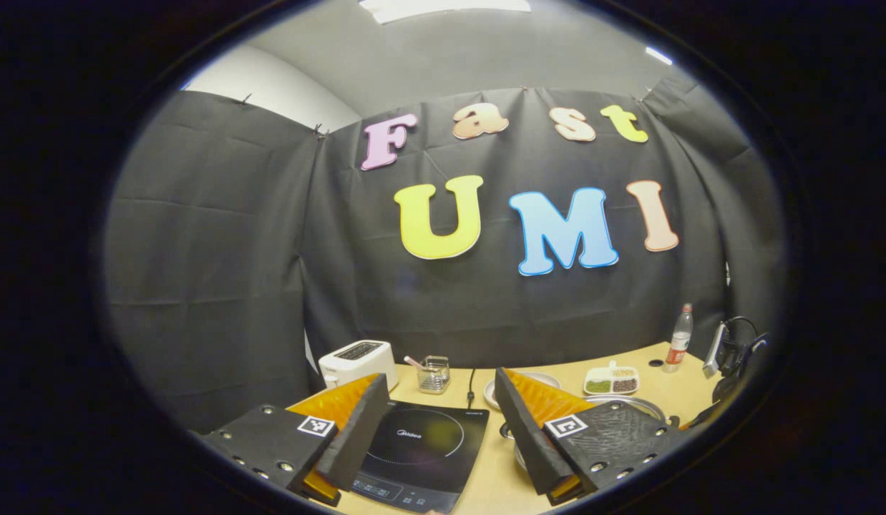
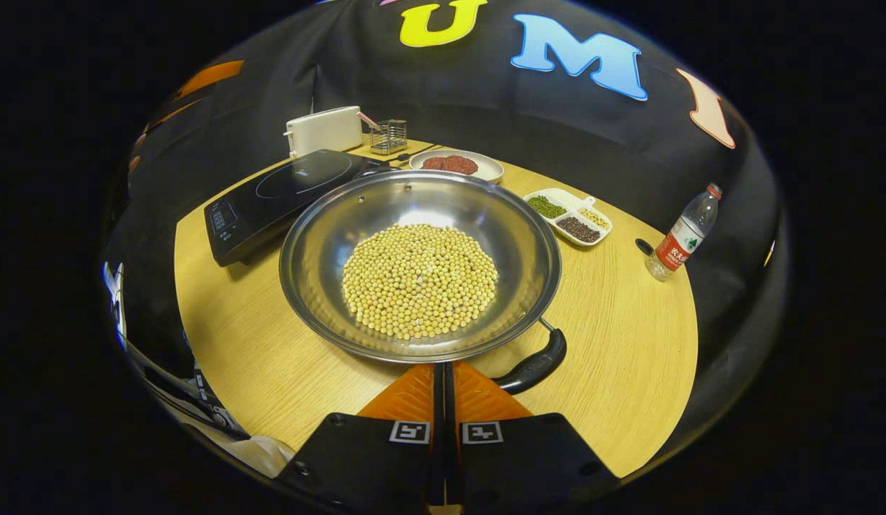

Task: First push the handle of the pot to place it horizontally, then grasp the pot with both hands and set it on the induction cooktop.

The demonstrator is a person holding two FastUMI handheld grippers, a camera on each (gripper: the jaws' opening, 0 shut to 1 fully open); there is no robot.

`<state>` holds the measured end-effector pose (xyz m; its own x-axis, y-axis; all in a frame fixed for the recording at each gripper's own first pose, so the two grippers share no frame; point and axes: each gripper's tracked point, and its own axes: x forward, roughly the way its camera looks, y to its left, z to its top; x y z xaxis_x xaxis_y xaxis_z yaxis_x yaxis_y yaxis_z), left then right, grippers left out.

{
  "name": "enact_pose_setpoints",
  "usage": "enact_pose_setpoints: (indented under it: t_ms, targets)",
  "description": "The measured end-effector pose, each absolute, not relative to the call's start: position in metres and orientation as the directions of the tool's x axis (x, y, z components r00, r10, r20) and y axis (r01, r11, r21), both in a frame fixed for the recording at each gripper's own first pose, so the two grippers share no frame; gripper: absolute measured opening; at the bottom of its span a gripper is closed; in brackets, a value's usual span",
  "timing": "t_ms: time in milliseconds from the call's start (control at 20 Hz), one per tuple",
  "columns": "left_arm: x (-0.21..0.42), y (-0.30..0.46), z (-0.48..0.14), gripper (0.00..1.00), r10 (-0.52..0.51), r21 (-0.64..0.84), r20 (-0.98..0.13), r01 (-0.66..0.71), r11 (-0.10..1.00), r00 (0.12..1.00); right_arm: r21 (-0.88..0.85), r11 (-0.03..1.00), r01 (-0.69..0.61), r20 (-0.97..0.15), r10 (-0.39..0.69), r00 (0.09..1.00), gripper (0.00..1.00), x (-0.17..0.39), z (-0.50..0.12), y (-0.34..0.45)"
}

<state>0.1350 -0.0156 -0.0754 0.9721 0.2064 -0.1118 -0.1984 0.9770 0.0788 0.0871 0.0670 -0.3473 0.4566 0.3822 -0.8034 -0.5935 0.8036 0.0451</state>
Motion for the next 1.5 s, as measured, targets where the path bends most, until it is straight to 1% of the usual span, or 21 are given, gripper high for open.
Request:
enact_pose_setpoints:
  t_ms: [50, 200, 250, 300, 350, 400, 600, 650, 700, 850, 950, 1000, 1050, 1100, 1150, 1200, 1350, 1400, 1500]
  targets:
    - [0.136, -0.018, -0.077, 0.9, 0.207, 0.078, -0.113, -0.199, 0.977, 0.972, 0.046, 0.807, -0.589, -0.803, 0.381, 0.459, 0.02, 0.091, -0.349, 0.065]
    - [0.14, -0.025, -0.079, 0.9, 0.209, 0.082, -0.118, -0.2, 0.976, 0.971, 0.047, 0.818, -0.573, -0.802, 0.373, 0.467, 0.02, 0.101, -0.351, 0.059]
    - [0.142, -0.027, -0.081, 0.88, 0.209, 0.085, -0.119, -0.2, 0.976, 0.971, 0.045, 0.821, -0.57, -0.801, 0.37, 0.47, 0.02, 0.104, -0.352, 0.057]
    - [0.143, -0.029, -0.081, 0.88, 0.21, 0.088, -0.12, -0.2, 0.976, 0.97, 0.044, 0.823, -0.566, -0.801, 0.368, 0.473, 0.02, 0.107, -0.352, 0.056]
    - [0.145, -0.03, -0.082, 0.9, 0.211, 0.092, -0.121, -0.201, 0.975, 0.97, 0.044, 0.826, -0.562, -0.799, 0.367, 0.476, 0.02, 0.11, -0.353, 0.054]
    - [0.146, -0.032, -0.082, 0.88, 0.213, 0.096, -0.123, -0.202, 0.975, 0.969, 0.044, 0.828, -0.559, -0.799, 0.365, 0.478, 0.02, 0.113, -0.354, 0.053]
    - [0.149, -0.036, -0.086, 0.88, 0.226, 0.101, -0.135, -0.213, 0.972, 0.965, 0.054, 0.843, -0.536, -0.795, 0.361, 0.488, 0.02, 0.125, -0.356, 0.047]
    - [0.15, -0.037, -0.087, 0.88, 0.23, 0.103, -0.137, -0.217, 0.971, 0.964, 0.06, 0.848, -0.526, -0.793, 0.36, 0.491, 0.0, 0.129, -0.357, 0.045]
    - [0.151, -0.038, -0.089, 0.9, 0.233, 0.106, -0.141, -0.22, 0.97, 0.962, 0.065, 0.854, -0.516, -0.792, 0.359, 0.494, 0.02, 0.132, -0.359, 0.043]
    - [0.151, -0.043, -0.093, 0.9, 0.244, 0.12, -0.152, -0.228, 0.966, 0.958, 0.074, 0.873, -0.481, -0.785, 0.349, 0.513, 0.02, 0.141, -0.36, 0.038]
    - [0.152, -0.05, -0.095, 0.9, 0.243, 0.128, -0.154, -0.224, 0.966, 0.958, 0.064, 0.887, -0.457, -0.77, 0.335, 0.543, 0.02, 0.149, -0.358, 0.032]
    - [0.154, -0.052, -0.096, 0.88, 0.239, 0.129, -0.158, -0.22, 0.967, 0.958, 0.049, 0.897, -0.439, -0.753, 0.322, 0.574, 0.02, 0.156, -0.354, 0.028]
    - [0.156, -0.055, -0.099, 0.88, 0.233, 0.125, -0.163, -0.214, 0.969, 0.959, 0.056, 0.906, -0.419, -0.735, 0.321, 0.597, 0.02, 0.162, -0.35, 0.026]
    - [0.158, -0.057, -0.101, 0.88, 0.227, 0.119, -0.166, -0.209, 0.971, 0.96, 0.063, 0.919, -0.39, -0.716, 0.314, 0.624, 0.02, 0.165, -0.342, 0.024]
    - [0.16, -0.058, -0.102, 0.9, 0.222, 0.115, -0.167, -0.205, 0.972, 0.961, 0.058, 0.93, -0.364, -0.692, 0.3, 0.656, 0.02, 0.17, -0.333, 0.02]
    - [0.162, -0.058, -0.104, 0.88, 0.219, 0.111, -0.17, -0.202, 0.973, 0.961, 0.051, 0.937, -0.345, -0.67, 0.288, 0.685, 0.02, 0.175, -0.325, 0.016]
    - [0.171, -0.057, -0.109, 0.89, 0.197, 0.101, -0.178, -0.181, 0.978, 0.964, 0.054, 0.954, -0.296, -0.603, 0.268, 0.752, 0.04, 0.184, -0.298, 0.011]
    - [0.174, -0.058, -0.11, 0.89, 0.183, 0.1, -0.179, -0.167, 0.981, 0.967, 0.066, 0.958, -0.278, -0.582, 0.263, 0.769, 0.06, 0.186, -0.289, 0.01]
    - [0.181, -0.057, -0.114, 0.88, 0.154, 0.1, -0.183, -0.138, 0.985, 0.971, 0.095, 0.965, -0.244, -0.553, 0.255, 0.793, 0.54, 0.186, -0.275, 0.013]
